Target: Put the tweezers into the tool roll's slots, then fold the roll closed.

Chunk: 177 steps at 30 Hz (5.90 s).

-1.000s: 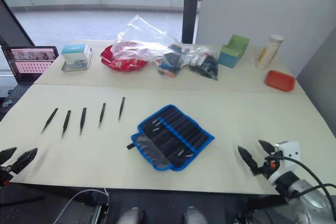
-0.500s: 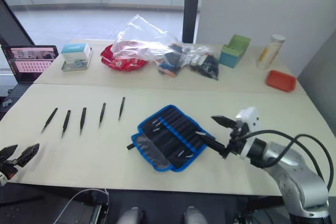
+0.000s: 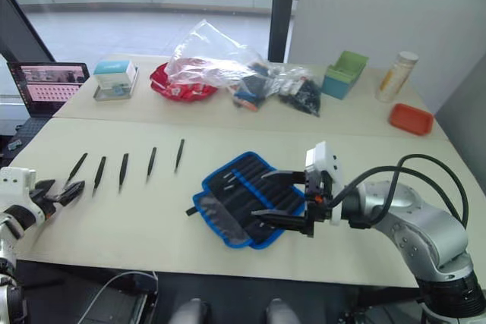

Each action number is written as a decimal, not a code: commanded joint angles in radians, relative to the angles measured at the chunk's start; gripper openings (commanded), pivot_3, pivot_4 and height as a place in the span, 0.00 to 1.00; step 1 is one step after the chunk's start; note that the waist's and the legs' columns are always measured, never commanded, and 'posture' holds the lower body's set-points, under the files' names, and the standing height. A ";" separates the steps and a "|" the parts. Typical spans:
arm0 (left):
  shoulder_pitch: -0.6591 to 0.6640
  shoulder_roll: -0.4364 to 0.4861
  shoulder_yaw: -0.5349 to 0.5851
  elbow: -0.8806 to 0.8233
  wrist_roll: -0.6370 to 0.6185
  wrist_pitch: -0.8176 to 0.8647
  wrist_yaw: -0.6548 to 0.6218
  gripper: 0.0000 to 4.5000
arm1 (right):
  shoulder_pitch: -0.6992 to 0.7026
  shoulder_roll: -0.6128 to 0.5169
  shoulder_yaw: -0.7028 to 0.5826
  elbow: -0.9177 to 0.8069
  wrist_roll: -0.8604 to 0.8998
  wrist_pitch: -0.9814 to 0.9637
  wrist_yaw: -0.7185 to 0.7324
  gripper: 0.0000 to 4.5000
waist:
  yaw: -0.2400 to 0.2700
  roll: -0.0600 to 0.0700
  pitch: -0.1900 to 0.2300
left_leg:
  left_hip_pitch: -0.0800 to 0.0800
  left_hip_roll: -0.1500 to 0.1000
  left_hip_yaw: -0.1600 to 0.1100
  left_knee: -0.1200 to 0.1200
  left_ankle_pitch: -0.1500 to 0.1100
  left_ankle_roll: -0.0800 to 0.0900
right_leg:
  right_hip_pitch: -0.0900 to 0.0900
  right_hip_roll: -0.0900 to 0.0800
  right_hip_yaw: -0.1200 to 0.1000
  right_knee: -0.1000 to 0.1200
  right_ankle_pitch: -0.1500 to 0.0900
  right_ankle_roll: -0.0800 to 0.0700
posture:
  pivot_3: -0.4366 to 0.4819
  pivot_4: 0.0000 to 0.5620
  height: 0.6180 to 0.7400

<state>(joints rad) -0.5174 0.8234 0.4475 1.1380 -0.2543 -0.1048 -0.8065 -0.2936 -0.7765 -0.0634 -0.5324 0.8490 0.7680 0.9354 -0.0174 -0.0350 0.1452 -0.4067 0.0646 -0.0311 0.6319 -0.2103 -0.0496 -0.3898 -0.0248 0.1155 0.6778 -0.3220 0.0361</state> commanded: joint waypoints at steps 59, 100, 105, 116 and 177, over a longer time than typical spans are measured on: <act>0.343 -0.037 -0.364 -1.657 -0.422 0.907 0.129 0.00 | 0.288 0.280 0.117 0.257 -0.512 -0.392 -0.275 0.00 | -0.024 0.001 0.001 | 0.001 0.000 -0.005 0.001 0.000 -0.001 | 0.002 0.001 0.000 0.003 0.000 0.000 | 0.48 0.27 0.86; -0.133 -0.139 -0.738 -1.497 -0.316 1.402 0.215 0.00 | 0.283 0.339 0.155 0.223 -0.604 -0.344 -0.392 0.00 | -0.021 0.000 0.001 | 0.000 -0.003 -0.005 0.003 0.000 -0.001 | 0.002 0.002 0.005 0.002 0.000 0.000 | 0.48 0.27 0.86; -0.159 -0.186 -0.753 -1.462 -0.295 1.408 0.224 0.00 | 0.283 0.342 0.151 0.196 -0.595 -0.315 -0.402 0.00 | -0.017 0.000 0.001 | -0.001 -0.004 -0.006 0.003 0.000 -0.001 | 0.003 0.002 0.005 0.002 0.000 0.000 | 0.48 0.27 0.86; -0.180 -0.290 -0.818 -1.273 -0.208 1.259 0.160 0.00 | 0.348 0.321 0.169 0.163 -0.599 -0.269 -0.395 0.00 | 0.005 0.001 0.001 | -0.002 -0.009 -0.009 0.007 0.000 -0.001 | 0.005 -0.001 0.005 0.002 -0.001 0.003 | 0.48 0.27 0.86; 0.621 -0.322 0.158 -1.504 -0.194 0.719 0.282 1.00 | 0.492 0.376 0.156 0.201 -0.627 -0.328 -0.460 0.00 | -0.011 -0.007 0.000 | 0.003 -0.014 -0.024 0.007 0.000 0.000 | 0.024 -0.004 0.001 -0.006 -0.006 0.007 | 0.48 0.27 0.86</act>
<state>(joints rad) 0.0579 0.5284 0.5345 -0.3179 -0.4204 0.6125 -0.5681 0.1473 -0.3966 0.0831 -0.3843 0.2229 0.4123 0.4704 -0.0289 -0.0420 0.1454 -0.4031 0.0506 -0.0553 0.6391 -0.2110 -0.0502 -0.3661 -0.0291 0.1165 0.6717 -0.3275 0.0427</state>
